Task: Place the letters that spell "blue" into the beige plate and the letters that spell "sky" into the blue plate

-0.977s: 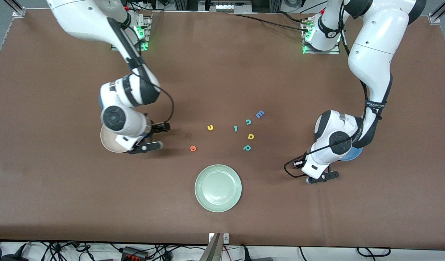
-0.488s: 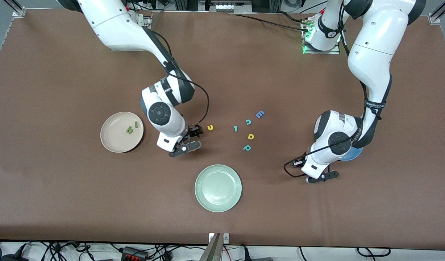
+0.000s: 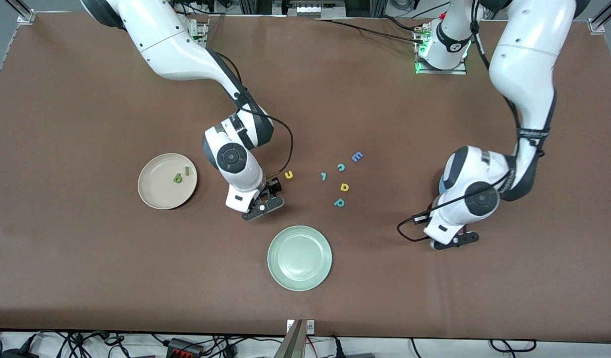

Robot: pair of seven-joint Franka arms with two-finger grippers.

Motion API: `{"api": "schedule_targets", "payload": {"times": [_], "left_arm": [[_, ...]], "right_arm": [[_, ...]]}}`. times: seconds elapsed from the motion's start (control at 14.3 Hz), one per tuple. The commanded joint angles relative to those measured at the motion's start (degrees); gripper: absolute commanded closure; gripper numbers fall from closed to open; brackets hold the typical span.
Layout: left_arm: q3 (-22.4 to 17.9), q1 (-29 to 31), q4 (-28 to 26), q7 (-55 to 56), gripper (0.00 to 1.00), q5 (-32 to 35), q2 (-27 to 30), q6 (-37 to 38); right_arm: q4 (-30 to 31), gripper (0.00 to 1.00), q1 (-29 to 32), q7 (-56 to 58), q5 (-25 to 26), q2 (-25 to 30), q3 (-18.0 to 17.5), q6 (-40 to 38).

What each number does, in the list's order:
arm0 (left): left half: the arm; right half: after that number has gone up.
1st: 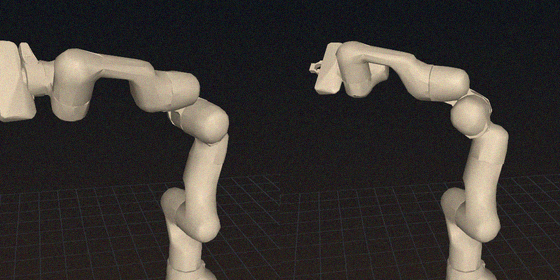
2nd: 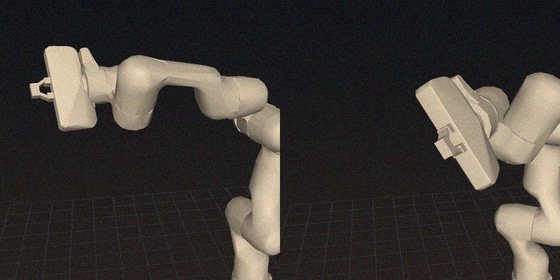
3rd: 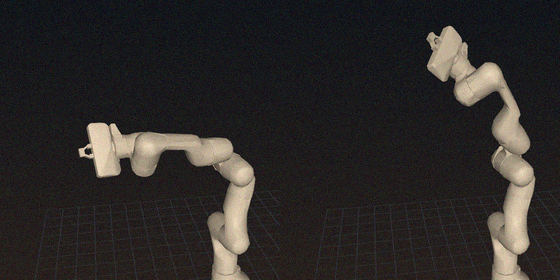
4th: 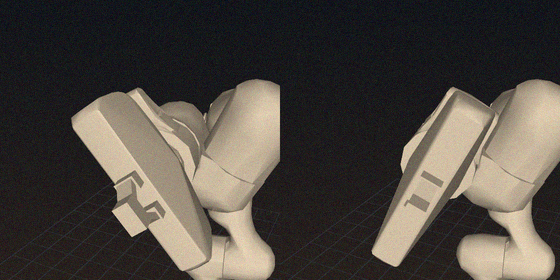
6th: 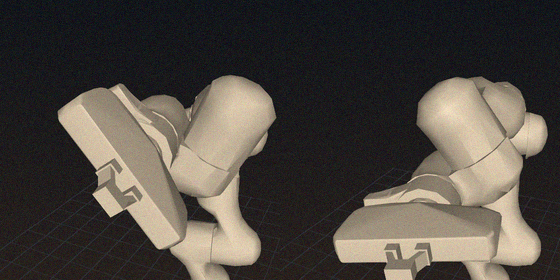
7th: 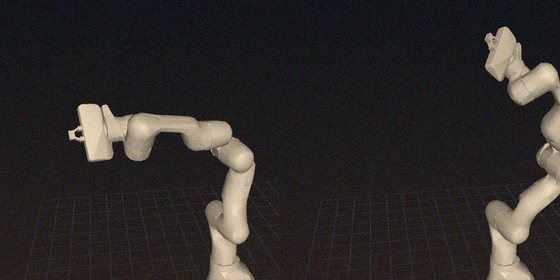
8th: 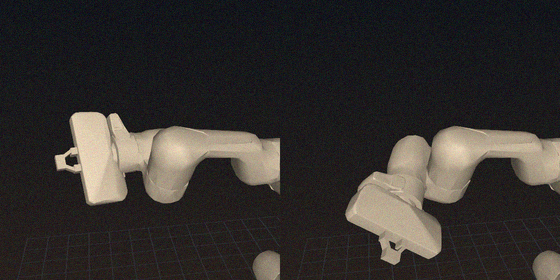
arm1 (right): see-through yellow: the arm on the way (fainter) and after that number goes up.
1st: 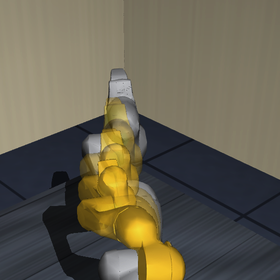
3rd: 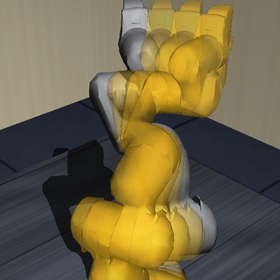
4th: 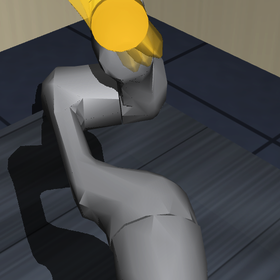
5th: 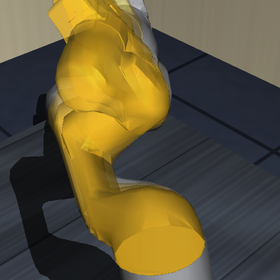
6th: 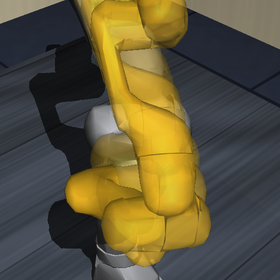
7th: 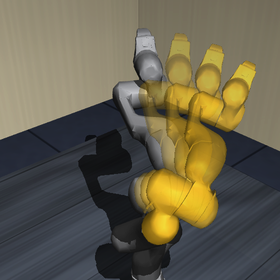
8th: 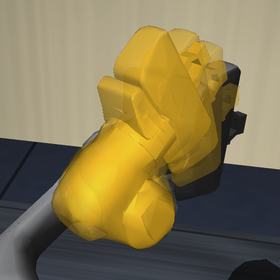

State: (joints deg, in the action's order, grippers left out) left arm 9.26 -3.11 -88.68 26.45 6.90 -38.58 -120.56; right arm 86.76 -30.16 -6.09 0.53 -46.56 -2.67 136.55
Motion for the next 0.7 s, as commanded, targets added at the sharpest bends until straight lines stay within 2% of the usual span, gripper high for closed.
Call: {"api": "schedule_targets", "payload": {"times": [0.0,0.21,0.42,0.49,0.56,0.63], "left_arm": [[0.1,4.7,-1.2,-9.7,0.93,1.4,4.4,7.2],[0.1,9.2,-2.4,-19.4,0.90,1.4,4.0,11.1],[0.0,9.9,-5.3,-19.9,0.85,1.4,2.6,10.4],[0.0,10.5,-6.3,-20.0,0.80,1.4,2.7,10.4],[0.1,10.9,-6.9,-19.9,0.38,1.4,2.8,10.5],[0.1,11.3,-7.2,-19.3,0.00,1.4,3.0,10.6]], "right_arm": [[-3.2,0.50,-0.9,0.6,1.3,-2.3,0.3,0.1],[-3.3,0.50,-0.7,0.7,1.5,-2.7,0.5,0.2],[-3.3,0.50,-0.6,1.3,1.7,-2.7,0.7,0.2],[-3.3,0.50,-0.5,1.3,1.9,-2.7,0.7,0.2],[-3.3,0.53,-0.5,1.3,2.3,-2.8,0.7,0.2],[-3.3,0.64,-0.5,1.3,2.3,-2.8,0.7,0.3]]}}
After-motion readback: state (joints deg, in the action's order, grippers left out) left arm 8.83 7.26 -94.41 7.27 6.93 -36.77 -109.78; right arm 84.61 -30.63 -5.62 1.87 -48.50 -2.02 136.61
